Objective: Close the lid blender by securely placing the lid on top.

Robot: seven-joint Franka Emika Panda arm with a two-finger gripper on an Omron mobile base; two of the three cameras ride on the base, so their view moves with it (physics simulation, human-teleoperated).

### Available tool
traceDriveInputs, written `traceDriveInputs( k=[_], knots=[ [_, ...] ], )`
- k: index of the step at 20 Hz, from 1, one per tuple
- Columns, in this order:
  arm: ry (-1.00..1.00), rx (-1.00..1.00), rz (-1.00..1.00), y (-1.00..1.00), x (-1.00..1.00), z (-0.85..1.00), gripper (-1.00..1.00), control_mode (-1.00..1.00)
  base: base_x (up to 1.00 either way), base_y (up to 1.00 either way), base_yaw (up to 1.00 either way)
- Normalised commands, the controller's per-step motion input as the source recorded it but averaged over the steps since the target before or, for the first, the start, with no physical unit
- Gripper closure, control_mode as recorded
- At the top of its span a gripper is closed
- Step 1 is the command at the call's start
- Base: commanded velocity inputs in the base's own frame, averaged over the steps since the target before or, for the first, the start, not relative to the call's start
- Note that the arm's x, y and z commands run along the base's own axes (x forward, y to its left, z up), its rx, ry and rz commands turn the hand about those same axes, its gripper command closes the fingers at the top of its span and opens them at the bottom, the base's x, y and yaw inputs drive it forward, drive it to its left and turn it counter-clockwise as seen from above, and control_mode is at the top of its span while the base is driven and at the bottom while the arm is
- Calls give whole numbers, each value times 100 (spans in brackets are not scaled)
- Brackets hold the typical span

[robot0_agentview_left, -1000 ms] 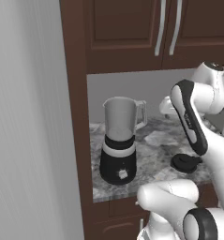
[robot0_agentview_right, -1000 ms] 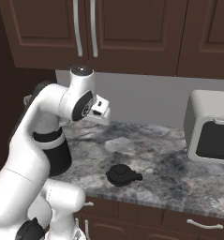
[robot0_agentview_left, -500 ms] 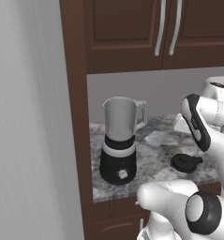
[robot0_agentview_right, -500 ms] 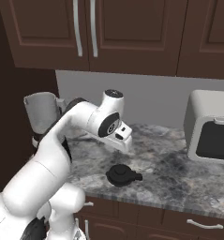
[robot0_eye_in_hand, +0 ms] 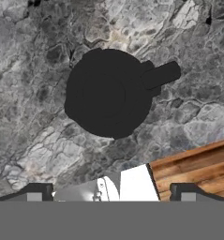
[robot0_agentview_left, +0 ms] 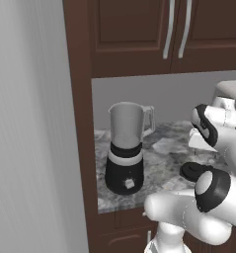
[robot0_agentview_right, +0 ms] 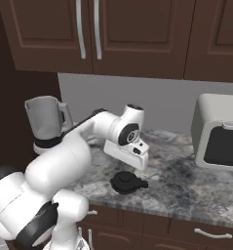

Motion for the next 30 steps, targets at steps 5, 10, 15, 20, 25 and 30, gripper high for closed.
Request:
traceDriveInputs(
  k=[5,10,15,20,25,30],
  knots=[
    [3,0,0,0,10,-42,-100,-100,0,0,0],
    [3,0,2,0,16,-25,-100,-100,0,0,0],
    [0,1,2,0,18,-14,-100,-100,0,0,0],
    [0,3,2,0,6,-24,-100,-100,0,0,0],
    [0,0,0,4,0,-29,-100,-100,0,0,0],
    [0,0,0,16,0,-21,-100,-100,0,0,0]
  ],
)
